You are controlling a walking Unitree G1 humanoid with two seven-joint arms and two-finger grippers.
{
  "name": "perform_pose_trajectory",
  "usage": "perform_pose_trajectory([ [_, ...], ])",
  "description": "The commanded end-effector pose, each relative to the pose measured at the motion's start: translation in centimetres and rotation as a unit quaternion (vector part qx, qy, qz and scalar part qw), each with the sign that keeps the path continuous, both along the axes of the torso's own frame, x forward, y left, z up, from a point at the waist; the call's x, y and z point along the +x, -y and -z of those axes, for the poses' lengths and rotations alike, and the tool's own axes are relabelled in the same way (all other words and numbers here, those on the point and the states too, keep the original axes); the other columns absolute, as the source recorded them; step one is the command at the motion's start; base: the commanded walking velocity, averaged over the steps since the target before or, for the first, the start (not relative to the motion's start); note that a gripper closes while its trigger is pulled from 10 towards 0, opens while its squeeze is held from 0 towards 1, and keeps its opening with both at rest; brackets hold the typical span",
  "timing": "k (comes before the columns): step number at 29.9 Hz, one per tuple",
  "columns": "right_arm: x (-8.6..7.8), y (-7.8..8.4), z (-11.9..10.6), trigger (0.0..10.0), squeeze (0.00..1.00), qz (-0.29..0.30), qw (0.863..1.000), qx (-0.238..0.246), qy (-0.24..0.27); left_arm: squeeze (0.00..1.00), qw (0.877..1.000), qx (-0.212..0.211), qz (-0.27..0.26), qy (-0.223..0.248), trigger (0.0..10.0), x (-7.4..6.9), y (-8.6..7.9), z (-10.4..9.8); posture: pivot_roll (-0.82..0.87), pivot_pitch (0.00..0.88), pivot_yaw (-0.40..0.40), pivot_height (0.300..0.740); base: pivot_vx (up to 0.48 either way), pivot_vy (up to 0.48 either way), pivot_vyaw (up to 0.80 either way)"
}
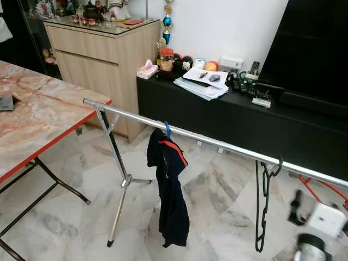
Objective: Hang hanger
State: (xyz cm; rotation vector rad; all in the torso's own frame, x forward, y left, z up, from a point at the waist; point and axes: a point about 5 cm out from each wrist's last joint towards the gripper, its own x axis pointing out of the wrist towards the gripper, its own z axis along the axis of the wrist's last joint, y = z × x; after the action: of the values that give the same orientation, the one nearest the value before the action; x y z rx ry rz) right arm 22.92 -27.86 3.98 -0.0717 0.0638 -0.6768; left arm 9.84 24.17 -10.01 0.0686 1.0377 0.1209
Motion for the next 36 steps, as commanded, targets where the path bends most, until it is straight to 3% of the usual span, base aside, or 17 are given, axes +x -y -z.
perform_pose_trajectory([
  [1,-0.7,-0.2,1.8,10.0,0.0,0.021,0.998,0.036,-0.048,0.0,1.0,0.0,0.0,-0.008,10.0,-0.5,-0.1,0.1,0.07,0.0,-0.051,0.74,0.0,0.0,0.0],
  [5,-1.3,-0.5,3.8,10.0,0.0,0.038,0.99,0.077,-0.113,0.0,1.0,0.002,-0.004,-0.009,10.0,-0.6,-0.4,0.1,0.07,0.0,-0.055,0.74,0.0,0.0,0.0],
  [6,-1.9,-0.5,5.0,10.0,0.0,0.05,0.982,0.098,-0.153,0.0,1.0,0.003,-0.006,-0.009,10.0,-0.6,-0.6,0.0,0.08,0.0,-0.055,0.74,0.0,0.0,0.0],
  [13,-3.6,-1.4,8.2,10.0,0.0,0.042,0.957,0.163,-0.235,0.0,1.0,0.003,-0.009,-0.009,10.0,-0.4,-0.5,0.0,0.08,0.0,-0.058,0.74,0.0,0.0,0.0],
  [15,-4.6,-2.4,9.6,10.0,0.0,0.01,0.945,0.179,-0.275,0.0,1.0,0.001,-0.01,-0.006,10.0,-0.1,-0.1,0.0,0.08,0.0,-0.061,0.74,0.0,0.0,0.0],
  [21,-5.4,-3.6,11.0,10.0,0.0,-0.032,0.924,0.199,-0.325,0.0,1.0,-0.003,-0.006,-0.002,10.0,0.4,0.7,0.1,0.08,0.0,-0.057,0.74,0.0,0.0,0.0],
  [22,-5.7,-4.3,11.5,10.0,0.0,-0.058,0.913,0.199,-0.351,0.0,1.0,-0.004,-0.005,-0.001,10.0,0.5,0.9,0.1,0.08,0.0,-0.057,0.74,0.0,0.0,0.0],
  [28,-6.2,-5.9,12.5,10.0,0.0,-0.115,0.89,0.194,-0.397,0.0,1.0,-0.004,-0.004,0.006,10.0,1.0,0.9,0.0,0.09,0.0,-0.058,0.74,0.0,0.0,0.0],
  [32,-7.3,-7.9,13.5,10.0,0.0,-0.195,0.852,0.203,-0.441,0.0,1.0,-0.002,-0.006,0.01,10.0,1.1,0.2,-0.2,0.08,0.0,-0.051,0.74,0.0,0.0,0.0],
  [33,-8.0,-8.4,13.8,10.0,0.0,-0.22,0.835,0.188,-0.468,0.0,1.0,0.002,-0.005,0.008,10.0,0.9,-0.3,-0.3,0.08,0.0,-0.047,0.74,0.0,0.0,0.0],
  [34,-8.2,-8.6,13.9,10.0,0.0,-0.227,0.828,0.183,-0.479,0.0,1.0,0.005,-0.005,0.007,10.0,0.7,-0.7,-0.3,0.09,0.0,-0.046,0.74,0.0,0.0,0.0],
  [36,-8.1,-8.7,13.9,10.0,0.0,-0.224,0.829,0.187,-0.477,0.0,1.0,0.01,-0.006,0.004,10.0,0.5,-1.2,-0.4,0.09,0.0,-0.046,0.74,0.0,0.0,0.0],
])
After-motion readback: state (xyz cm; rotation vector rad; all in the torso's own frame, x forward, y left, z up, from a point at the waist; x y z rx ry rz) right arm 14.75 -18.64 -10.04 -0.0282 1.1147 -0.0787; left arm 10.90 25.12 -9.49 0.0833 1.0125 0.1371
